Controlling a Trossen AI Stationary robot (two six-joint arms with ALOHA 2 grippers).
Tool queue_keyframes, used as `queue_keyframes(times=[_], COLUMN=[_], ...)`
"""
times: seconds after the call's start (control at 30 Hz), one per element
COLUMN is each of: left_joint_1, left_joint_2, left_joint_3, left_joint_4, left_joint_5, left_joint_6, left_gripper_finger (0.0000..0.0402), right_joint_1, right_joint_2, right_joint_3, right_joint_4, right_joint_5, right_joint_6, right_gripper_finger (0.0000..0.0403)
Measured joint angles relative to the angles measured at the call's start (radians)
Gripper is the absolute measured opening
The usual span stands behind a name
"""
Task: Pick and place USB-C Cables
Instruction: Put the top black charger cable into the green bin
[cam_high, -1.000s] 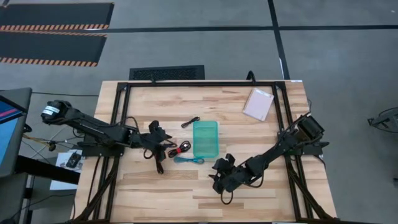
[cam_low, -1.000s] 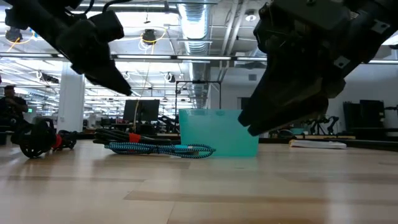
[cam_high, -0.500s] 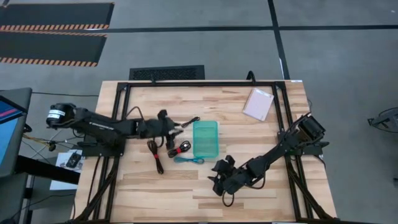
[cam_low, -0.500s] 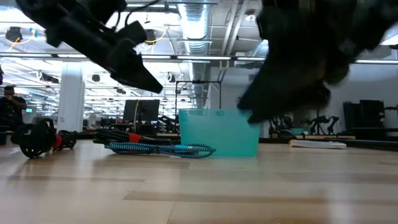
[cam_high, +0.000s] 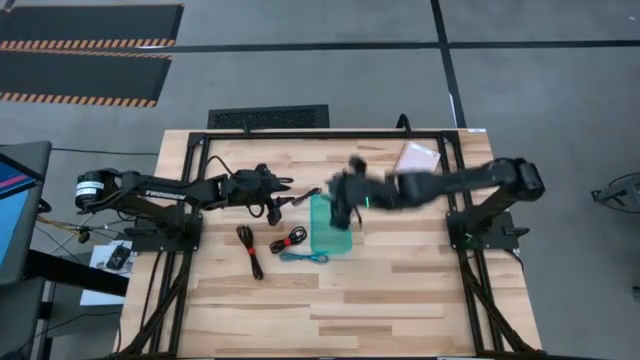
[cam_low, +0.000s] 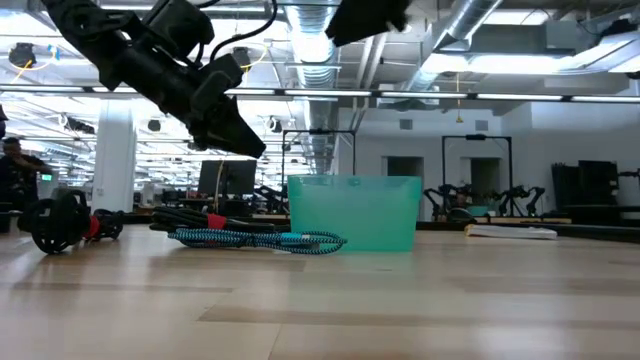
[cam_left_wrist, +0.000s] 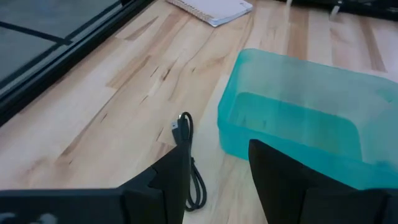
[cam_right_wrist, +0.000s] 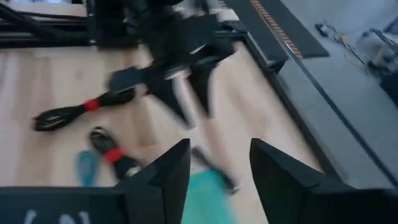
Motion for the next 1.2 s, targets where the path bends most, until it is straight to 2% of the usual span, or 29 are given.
queue_keyframes(times=[0.13,0.33,0.57,0.7,1.2], left_joint_1=[0.0,0.0,0.0,0.0,0.0], left_joint_2=[0.0,0.0,0.0,0.0,-0.001], left_joint_3=[0.0,0.0,0.0,0.0,-0.001], left_joint_4=[-0.006,-0.016,-0.017,-0.022,-0.025], left_joint_5=[0.0,0.039,0.083,0.083,0.08], left_joint_6=[0.001,0.02,0.042,0.034,0.034], left_gripper_finger=[0.0151,0.0151,0.0151,0.0151,0.0151], right_joint_1=[-0.192,-0.372,-0.414,-0.43,-0.375], right_joint_2=[0.036,0.177,0.343,0.403,0.576], right_joint_3=[0.04,0.047,0.053,0.093,0.186], right_joint_4=[0.019,0.005,-0.026,-0.058,-0.068], right_joint_5=[-0.218,-0.417,-0.355,-0.407,-0.421], right_joint_6=[-0.167,-0.204,-0.359,-0.401,-0.439], right_gripper_finger=[0.0166,0.0172,0.024,0.0271,0.0281])
